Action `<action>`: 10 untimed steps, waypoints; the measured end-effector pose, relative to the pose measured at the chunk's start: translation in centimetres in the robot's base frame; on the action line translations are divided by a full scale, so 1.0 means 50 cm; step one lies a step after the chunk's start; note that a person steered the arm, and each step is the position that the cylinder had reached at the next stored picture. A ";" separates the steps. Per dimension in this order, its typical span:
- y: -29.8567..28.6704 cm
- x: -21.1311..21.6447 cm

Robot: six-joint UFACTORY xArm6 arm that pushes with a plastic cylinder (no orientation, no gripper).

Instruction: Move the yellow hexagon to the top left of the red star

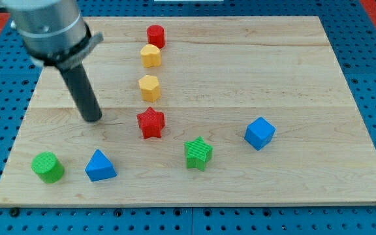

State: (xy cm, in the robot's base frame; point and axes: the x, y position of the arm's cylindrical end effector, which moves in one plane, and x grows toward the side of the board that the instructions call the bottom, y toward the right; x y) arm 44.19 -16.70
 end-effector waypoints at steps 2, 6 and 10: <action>0.187 -0.192; 0.285 -0.100; -0.036 0.036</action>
State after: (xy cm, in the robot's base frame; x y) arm 45.98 -18.51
